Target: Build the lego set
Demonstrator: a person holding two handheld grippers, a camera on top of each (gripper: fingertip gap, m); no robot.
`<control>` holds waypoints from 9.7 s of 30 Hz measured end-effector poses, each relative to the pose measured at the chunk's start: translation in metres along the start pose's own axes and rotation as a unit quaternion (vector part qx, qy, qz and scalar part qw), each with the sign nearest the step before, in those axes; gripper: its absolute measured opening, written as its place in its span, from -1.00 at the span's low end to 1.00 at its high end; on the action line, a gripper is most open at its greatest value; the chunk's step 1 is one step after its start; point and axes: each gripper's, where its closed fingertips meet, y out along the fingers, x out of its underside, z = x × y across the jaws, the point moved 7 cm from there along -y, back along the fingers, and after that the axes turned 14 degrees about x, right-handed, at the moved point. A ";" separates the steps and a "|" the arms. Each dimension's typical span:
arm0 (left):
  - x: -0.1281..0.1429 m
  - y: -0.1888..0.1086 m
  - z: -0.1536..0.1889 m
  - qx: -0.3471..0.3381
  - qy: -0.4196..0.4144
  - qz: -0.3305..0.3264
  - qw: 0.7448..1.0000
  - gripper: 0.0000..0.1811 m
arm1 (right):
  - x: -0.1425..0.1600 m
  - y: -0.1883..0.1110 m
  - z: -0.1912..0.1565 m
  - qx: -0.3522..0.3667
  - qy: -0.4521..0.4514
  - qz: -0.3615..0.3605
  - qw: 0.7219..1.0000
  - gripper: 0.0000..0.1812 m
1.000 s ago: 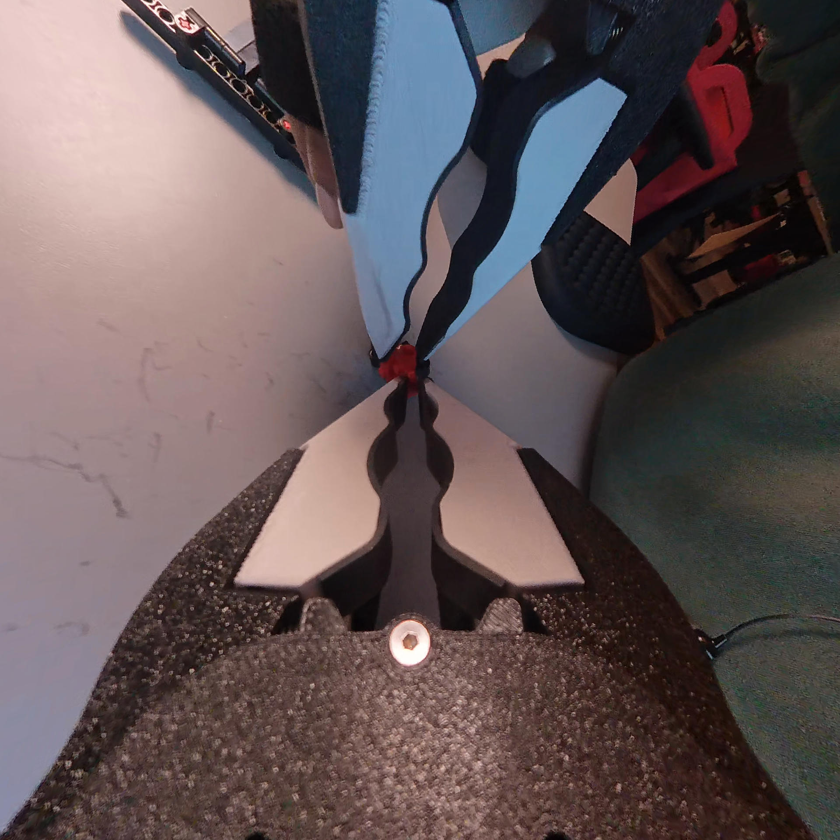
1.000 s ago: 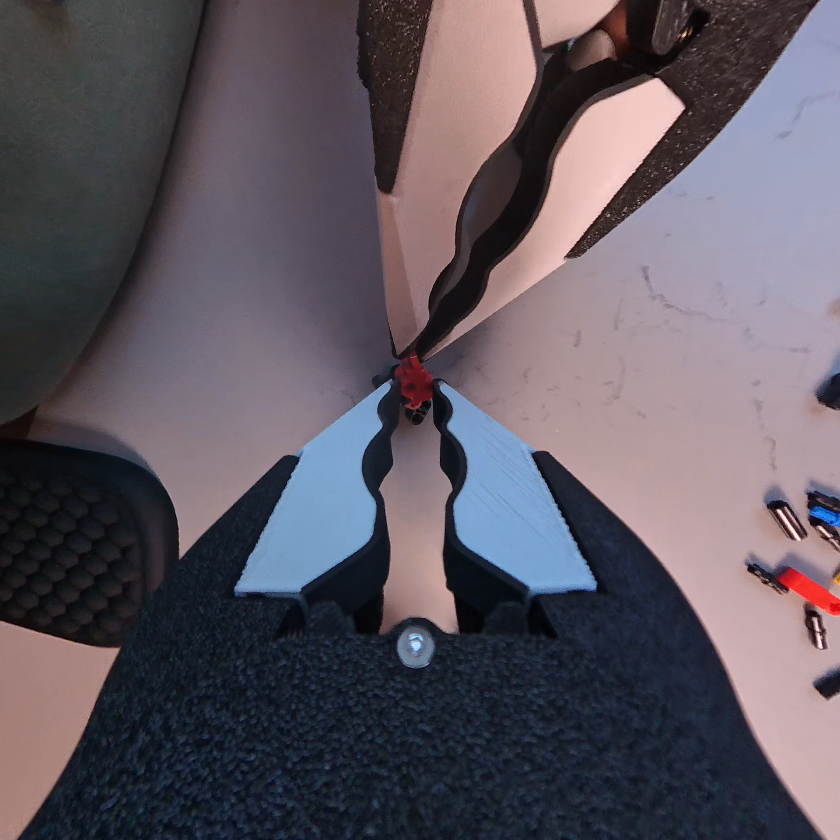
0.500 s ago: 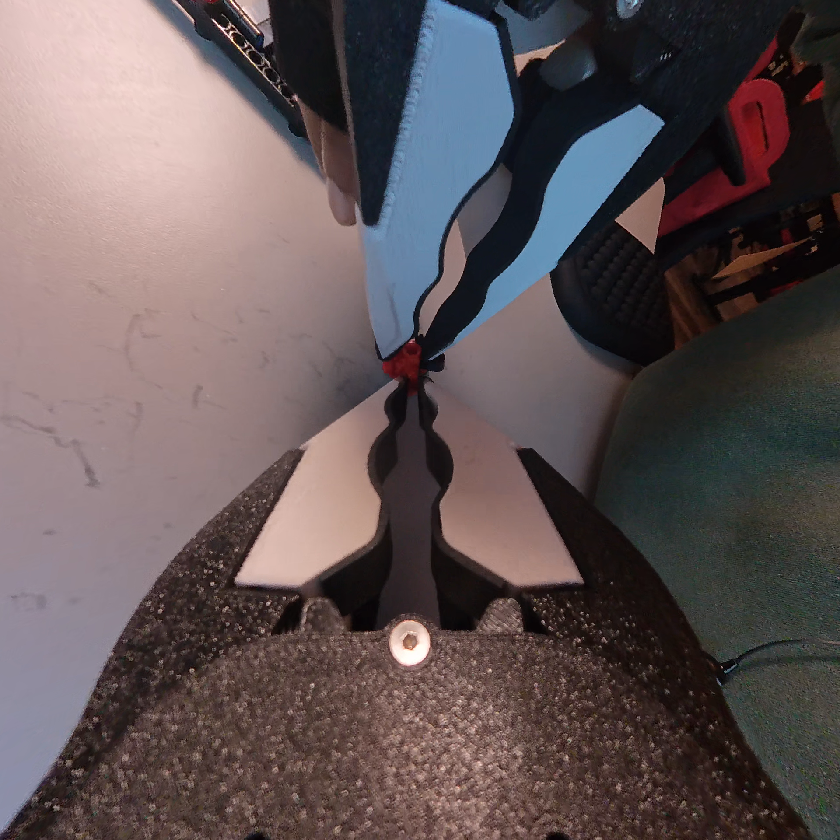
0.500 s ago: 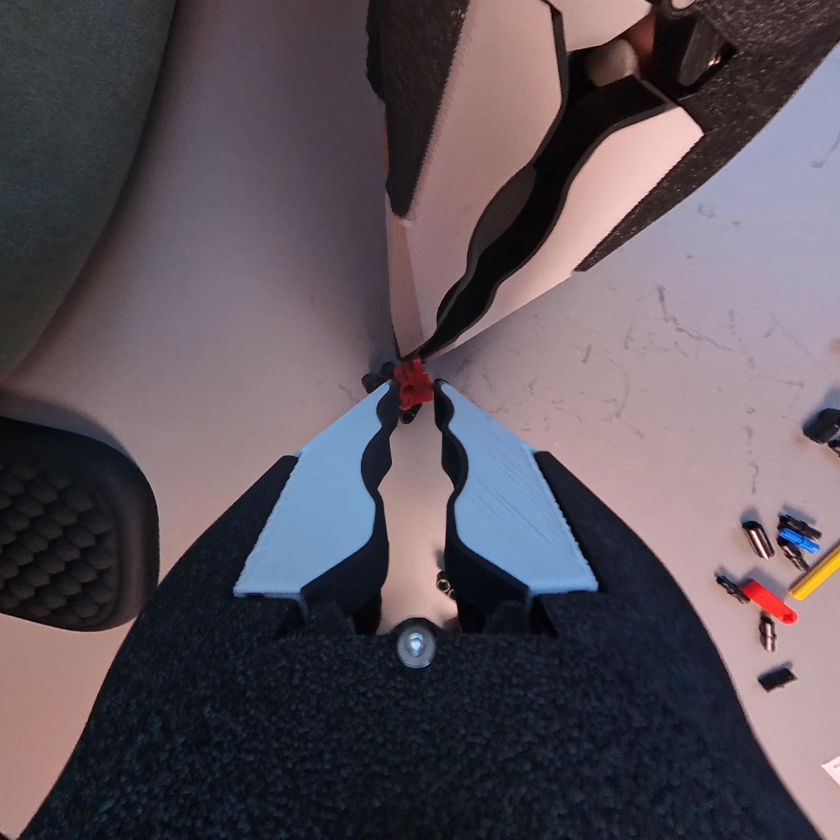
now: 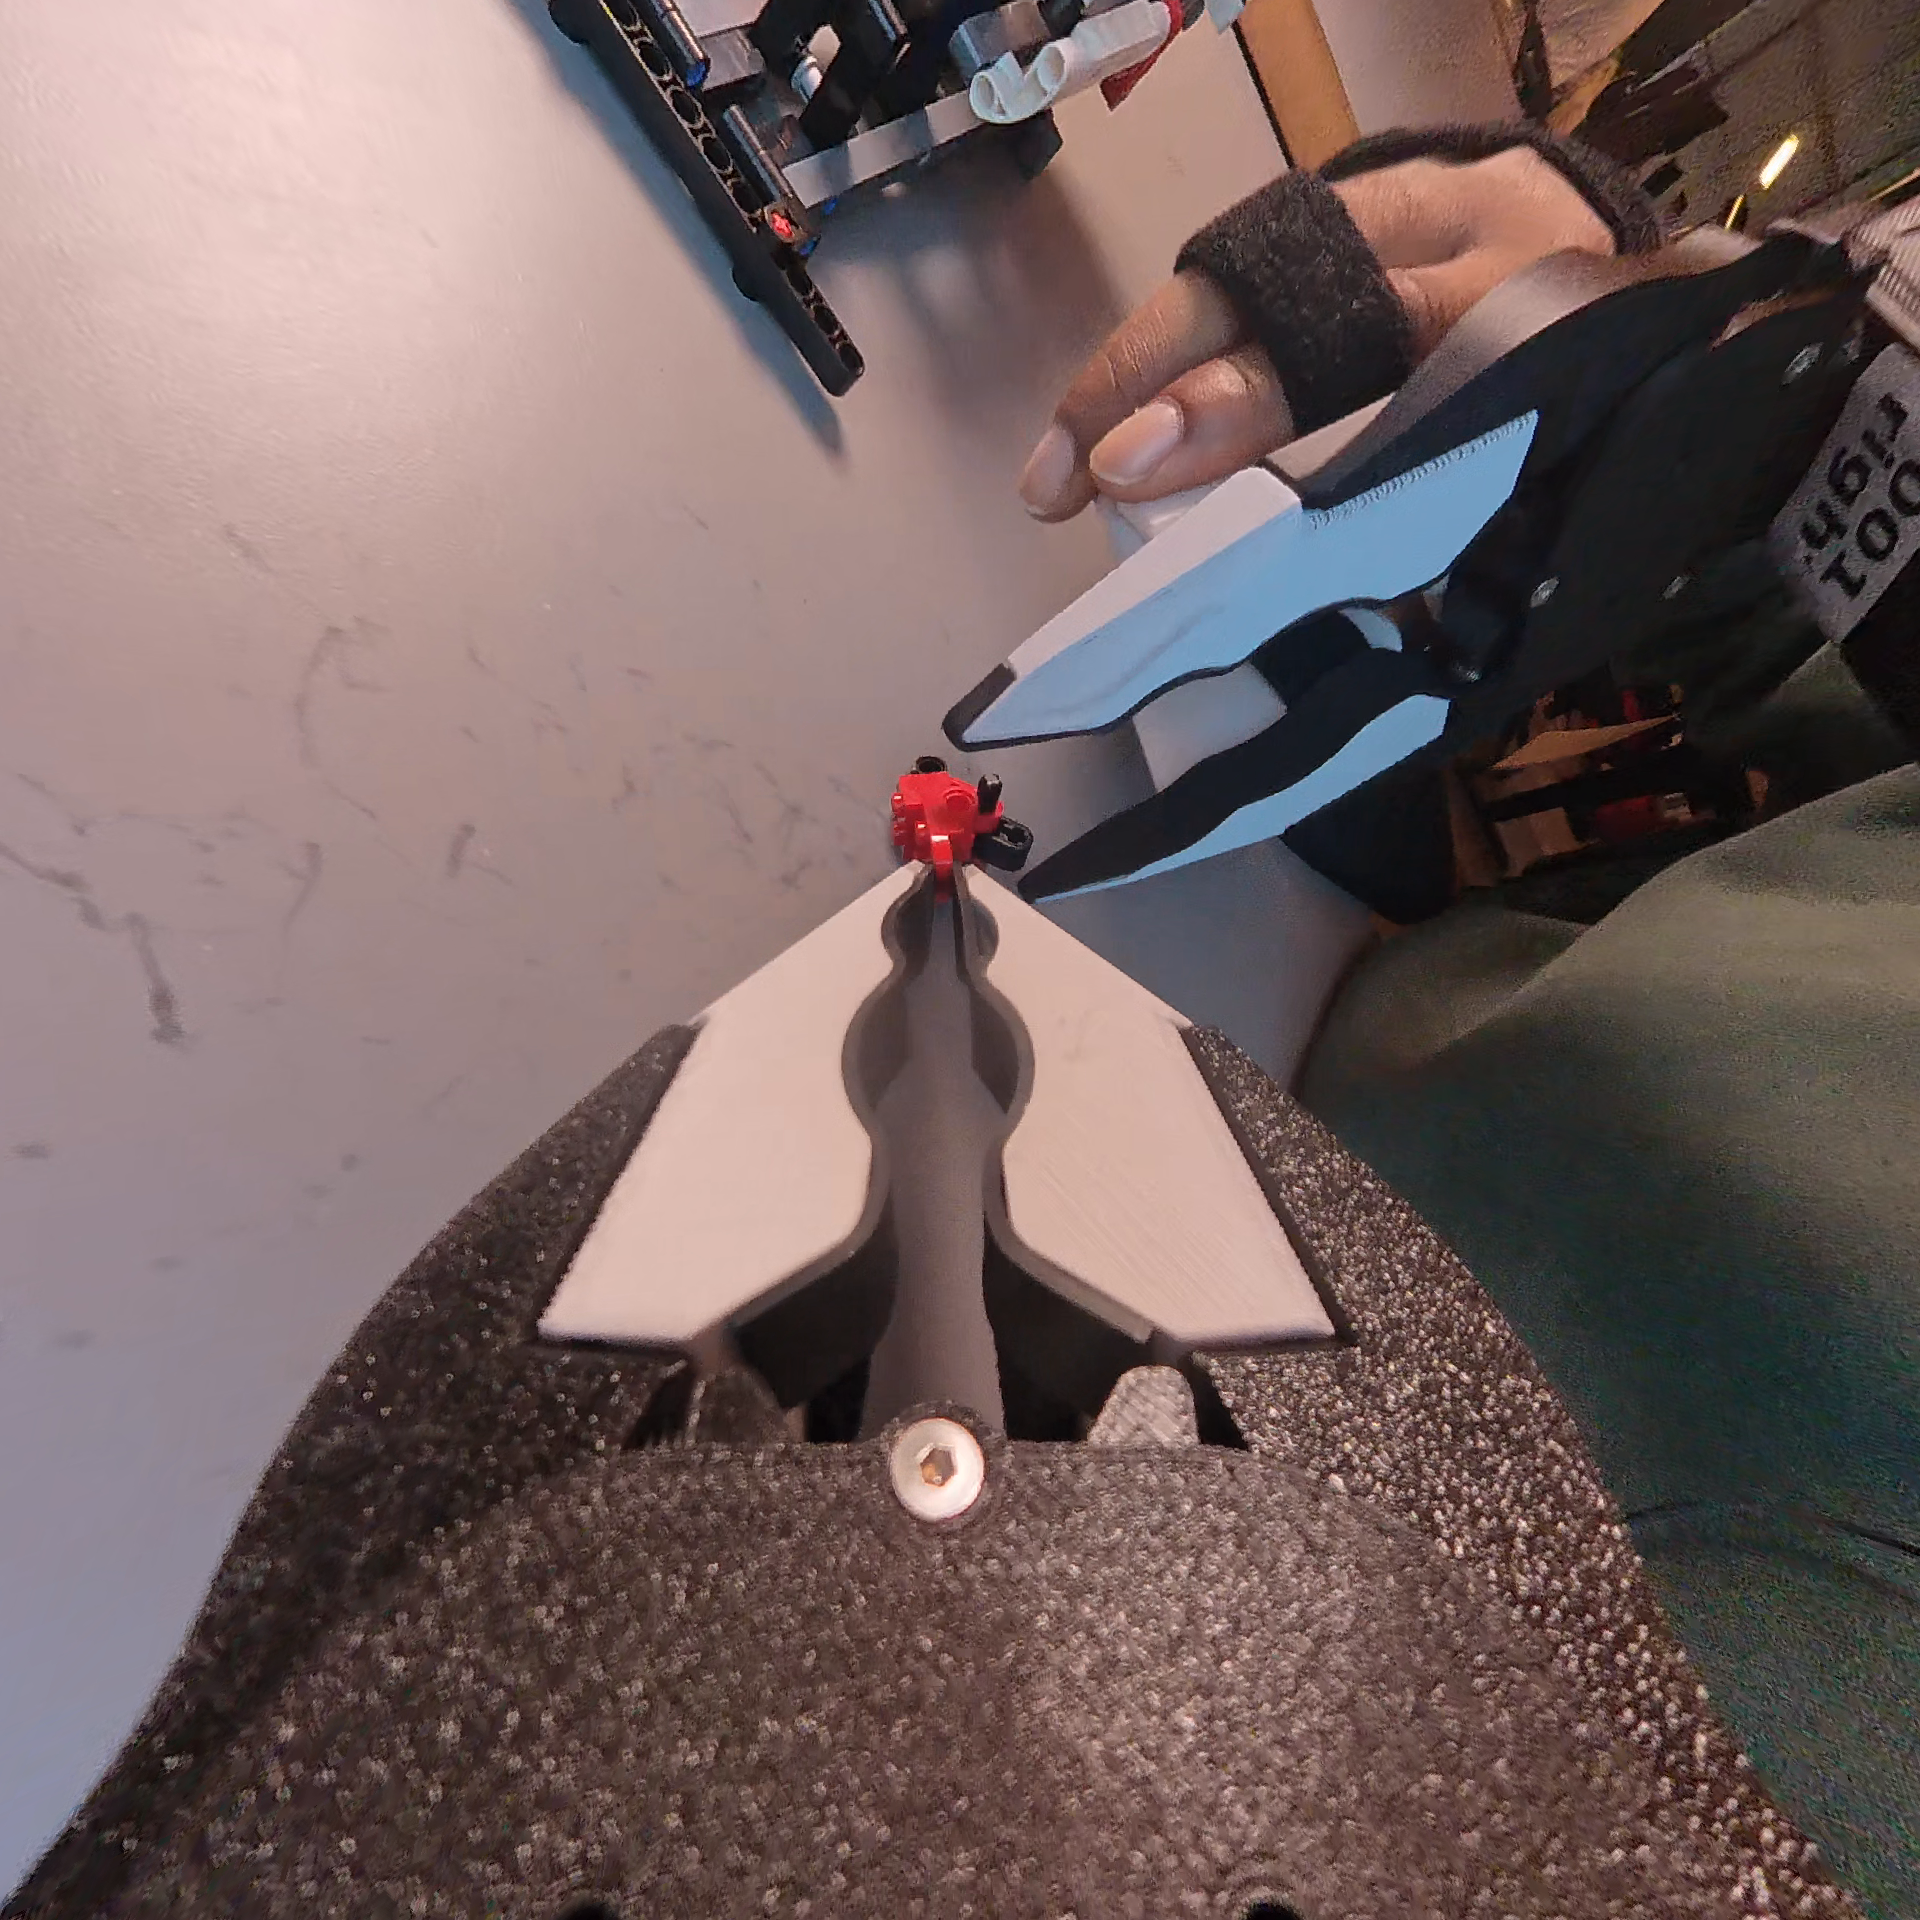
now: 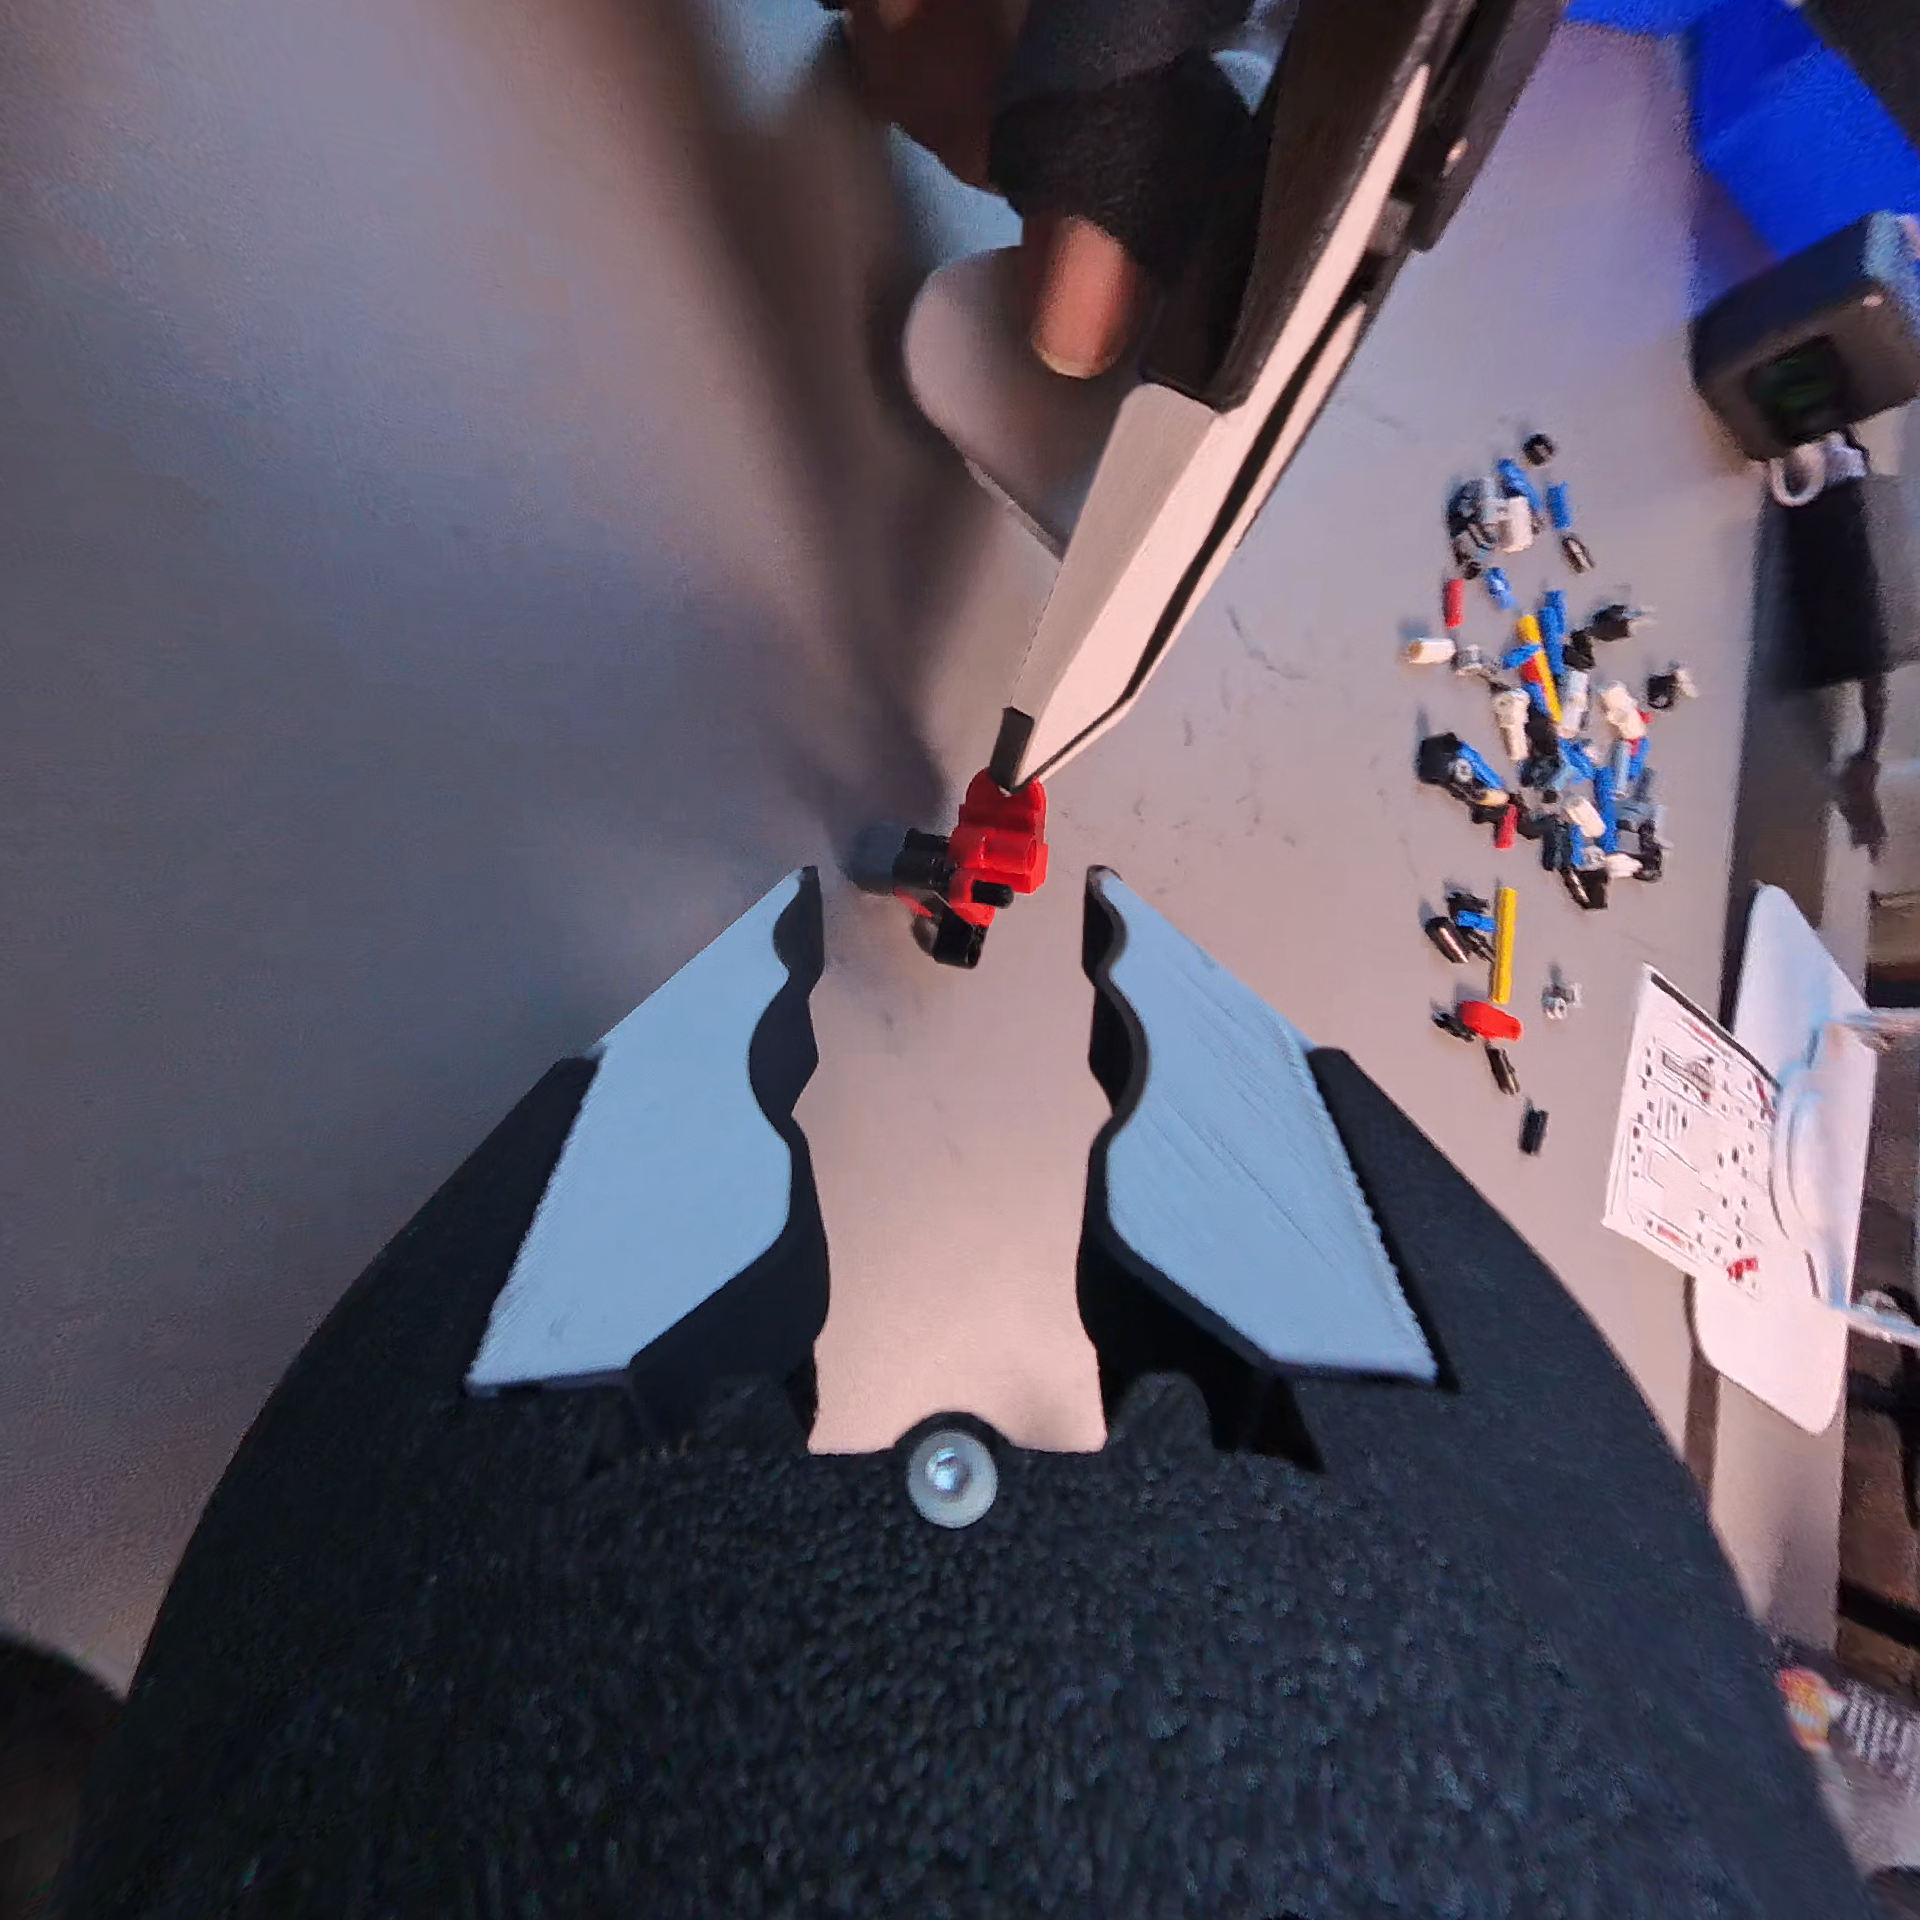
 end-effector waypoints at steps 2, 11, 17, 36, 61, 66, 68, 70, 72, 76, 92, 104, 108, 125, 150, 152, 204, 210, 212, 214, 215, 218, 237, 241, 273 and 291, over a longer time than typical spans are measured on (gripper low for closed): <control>0.000 0.001 0.001 -0.002 -0.006 0.001 1.000 -0.97 | 0.002 0.001 -0.004 0.035 0.012 0.002 0.999 -0.44; 0.000 0.007 0.007 -0.014 -0.014 -0.010 1.000 -0.97 | 0.003 0.002 -0.014 0.049 0.018 0.011 0.999 -0.63; 0.000 0.007 0.011 -0.023 -0.011 -0.021 0.999 -0.97 | 0.003 0.002 -0.015 0.053 0.008 0.015 0.998 -0.66; 0.016 0.016 0.030 -0.161 0.217 -0.058 0.961 -0.96 | 0.001 0.000 -0.020 0.090 -0.049 0.029 0.994 -0.69; 0.029 0.023 0.032 -0.251 0.413 -0.067 0.873 -0.96 | 0.009 0.002 -0.015 0.041 0.055 0.062 0.996 -0.70; 0.032 0.025 0.033 -0.259 0.437 -0.068 0.859 -0.96 | 0.009 0.002 -0.016 0.044 0.051 0.061 0.996 -0.68; 0.032 0.025 0.033 -0.259 0.447 -0.072 0.853 -0.96 | 0.009 0.002 -0.016 0.039 0.056 0.061 0.996 -0.68; 0.033 0.024 0.032 -0.259 0.451 -0.073 0.851 -0.96 | 0.010 0.002 -0.015 0.033 0.060 0.059 0.996 -0.68; 0.033 0.025 0.032 -0.264 0.461 -0.074 0.844 -0.96 | 0.010 0.002 -0.014 0.028 0.062 0.059 0.996 -0.68; 0.033 0.024 0.032 -0.249 0.447 -0.077 0.856 -0.94 | 0.010 0.002 -0.015 0.036 0.050 0.063 0.996 -0.68; 0.014 0.013 0.017 -0.032 0.073 -0.001 0.997 -0.91 | 0.006 0.000 -0.026 0.133 -0.079 0.080 0.985 -0.71; 0.013 0.020 0.023 -0.126 0.174 -0.023 0.976 -0.95 | 0.010 0.000 -0.023 0.120 -0.031 0.071 0.990 -0.71; 0.019 0.026 0.028 -0.193 0.260 -0.010 0.946 -0.95 | 0.013 -0.001 -0.020 0.104 -0.007 0.074 0.992 -0.70; 0.026 0.041 0.031 -0.244 0.286 -0.046 0.925 -0.97 | 0.017 -0.006 -0.021 0.106 -0.016 0.086 0.991 -0.74; -0.016 0.026 0.013 0.017 -0.018 -0.014 1.000 -0.96 | 0.022 -0.016 -0.002 0.141 -0.029 0.083 0.986 -0.57; -0.015 0.026 0.013 0.020 -0.020 -0.024 0.999 -0.96 | 0.021 -0.016 -0.003 0.140 -0.028 0.094 0.985 -0.61; -0.033 -0.025 0.054 -0.208 0.651 0.095 0.724 -0.90 | -0.022 -0.024 0.060 0.243 0.156 0.178 0.941 -0.64; -0.046 -0.048 0.044 -0.039 0.451 0.192 0.871 -0.49 | -0.015 -0.033 0.064 0.284 0.116 0.180 0.935 -0.64; -0.049 -0.054 0.042 -0.017 0.423 0.213 0.880 -0.50 | -0.019 -0.036 0.065 0.300 0.108 0.195 0.928 -0.64; -0.048 -0.053 0.044 -0.003 0.426 0.212 0.880 -0.58 | -0.022 -0.037 0.064 0.305 0.104 0.205 0.924 -0.64; -0.046 -0.050 0.046 0.007 0.433 0.204 0.878 -0.64 | -0.024 -0.036 0.063 0.304 0.107 0.209 0.923 -0.64; -0.042 -0.045 0.050 -0.012 0.468 0.183 0.864 -0.71 | -0.026 -0.034 0.061 0.288 0.119 0.218 0.925 -0.64; -0.035 -0.037 0.046 -0.023 0.492 0.105 0.864 -0.91 | -0.021 -0.026 0.056 0.222 0.165 0.198 0.940 -0.64; -0.036 -0.038 0.046 -0.054 0.500 0.121 0.856 -0.93 | -0.023 -0.025 0.060 0.235 0.200 0.196 0.931 -0.64; -0.035 -0.039 0.047 -0.042 0.480 0.115 0.869 -0.79 | -0.022 -0.019 0.058 0.229 0.215 0.183 0.932 -0.64; -0.026 -0.033 0.045 -0.020 0.496 0.052 0.866 -0.92 | -0.020 -0.026 0.049 0.157 0.198 0.200 0.947 -0.65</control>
